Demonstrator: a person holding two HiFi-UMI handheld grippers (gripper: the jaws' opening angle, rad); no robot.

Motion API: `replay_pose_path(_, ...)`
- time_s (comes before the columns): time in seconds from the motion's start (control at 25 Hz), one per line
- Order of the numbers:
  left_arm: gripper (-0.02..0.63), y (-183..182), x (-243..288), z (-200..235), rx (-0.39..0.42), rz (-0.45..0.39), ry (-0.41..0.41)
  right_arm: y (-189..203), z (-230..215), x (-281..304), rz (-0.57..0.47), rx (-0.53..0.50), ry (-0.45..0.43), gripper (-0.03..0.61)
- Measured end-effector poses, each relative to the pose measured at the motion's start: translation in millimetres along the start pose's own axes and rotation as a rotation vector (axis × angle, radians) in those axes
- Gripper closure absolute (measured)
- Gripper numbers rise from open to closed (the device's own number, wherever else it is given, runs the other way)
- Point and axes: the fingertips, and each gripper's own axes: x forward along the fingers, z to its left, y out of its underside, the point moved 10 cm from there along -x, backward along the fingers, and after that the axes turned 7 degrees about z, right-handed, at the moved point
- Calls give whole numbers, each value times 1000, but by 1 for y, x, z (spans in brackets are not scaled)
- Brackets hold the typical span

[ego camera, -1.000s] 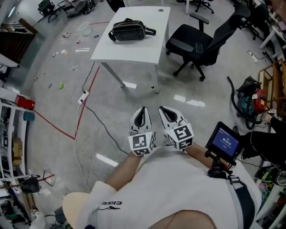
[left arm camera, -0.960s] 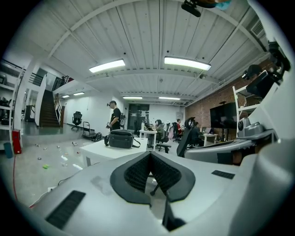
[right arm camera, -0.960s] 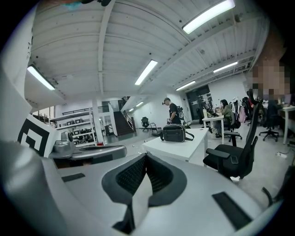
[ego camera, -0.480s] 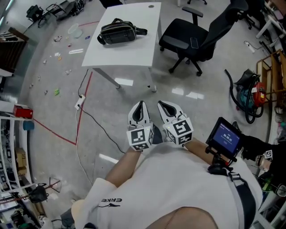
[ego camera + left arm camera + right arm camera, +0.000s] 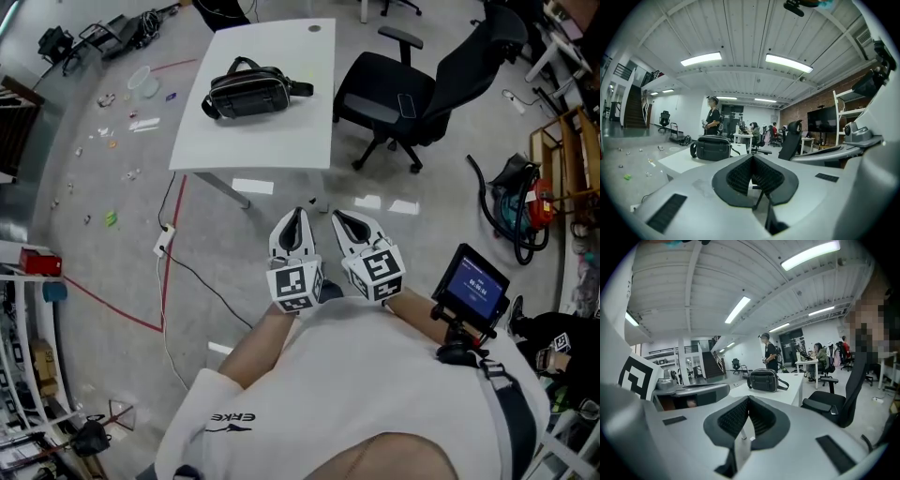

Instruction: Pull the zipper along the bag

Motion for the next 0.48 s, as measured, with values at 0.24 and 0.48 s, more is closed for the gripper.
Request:
replay_pose_path(0.24, 612, -13, 32, 42, 16, -3, 49, -22, 6, 46, -9, 3, 47, 574)
replay_pose_path(0.48, 612, -17, 61, 66, 36, 16, 87, -32, 2, 81, 9, 8, 72, 574)
